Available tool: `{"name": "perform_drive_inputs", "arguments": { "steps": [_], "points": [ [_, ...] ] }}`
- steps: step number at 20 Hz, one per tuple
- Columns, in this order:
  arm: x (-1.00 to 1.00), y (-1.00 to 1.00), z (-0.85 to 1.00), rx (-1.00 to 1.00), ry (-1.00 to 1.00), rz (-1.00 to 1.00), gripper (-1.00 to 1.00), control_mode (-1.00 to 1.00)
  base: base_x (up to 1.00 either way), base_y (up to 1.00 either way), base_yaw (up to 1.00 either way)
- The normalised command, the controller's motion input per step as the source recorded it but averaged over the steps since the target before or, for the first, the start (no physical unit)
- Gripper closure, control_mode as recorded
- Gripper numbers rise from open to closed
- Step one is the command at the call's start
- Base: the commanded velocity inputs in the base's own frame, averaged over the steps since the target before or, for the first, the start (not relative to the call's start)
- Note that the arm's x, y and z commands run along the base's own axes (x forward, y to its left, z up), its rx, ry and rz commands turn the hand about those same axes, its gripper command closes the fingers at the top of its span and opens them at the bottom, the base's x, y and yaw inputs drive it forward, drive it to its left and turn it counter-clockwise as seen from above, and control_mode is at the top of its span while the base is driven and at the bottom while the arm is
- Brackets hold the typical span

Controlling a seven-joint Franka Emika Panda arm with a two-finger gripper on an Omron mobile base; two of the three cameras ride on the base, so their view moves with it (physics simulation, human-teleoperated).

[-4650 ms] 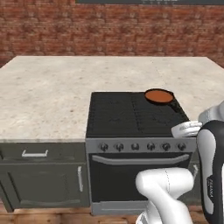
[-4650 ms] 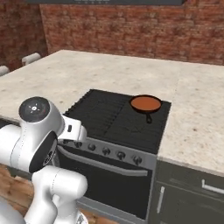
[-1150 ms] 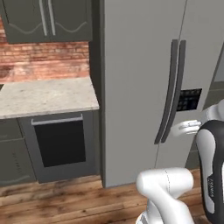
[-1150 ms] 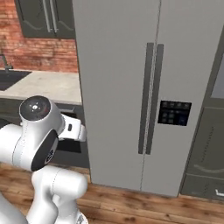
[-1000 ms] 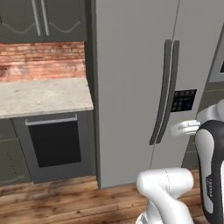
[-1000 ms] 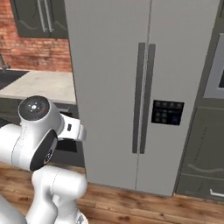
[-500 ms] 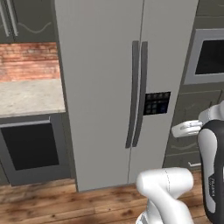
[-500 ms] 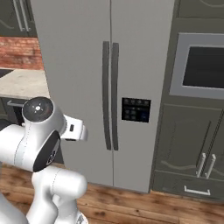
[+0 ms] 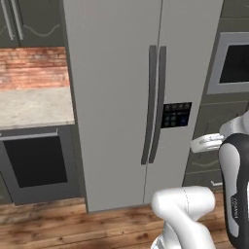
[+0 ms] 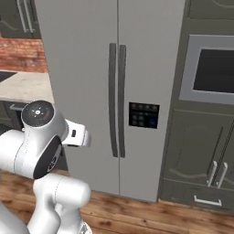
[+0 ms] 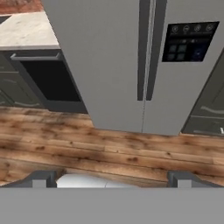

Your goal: Retrieve the steak from the fridge and place it on the saucepan with marinade on the stove.

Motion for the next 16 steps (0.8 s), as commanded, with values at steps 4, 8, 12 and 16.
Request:
{"name": "perform_drive_inputs", "arguments": {
  "steps": [4,8,12,16],
  "points": [
    [0.00,0.00,0.00,0.00,0.00,0.00,-1.00,1.00,0.05,-0.30,0.05],
    [0.00,0.00,0.00,0.00,0.00,0.00,-1.00,1.00,0.00,-0.54,0.03],
    [0.00,0.00,0.00,0.00,0.00,0.00,-1.00,1.00,0.00,-0.61,0.06],
    [0.00,0.00,0.00,0.00,0.00,0.00,-1.00,1.00,0.03,-0.44,0.09]
  ]
}}
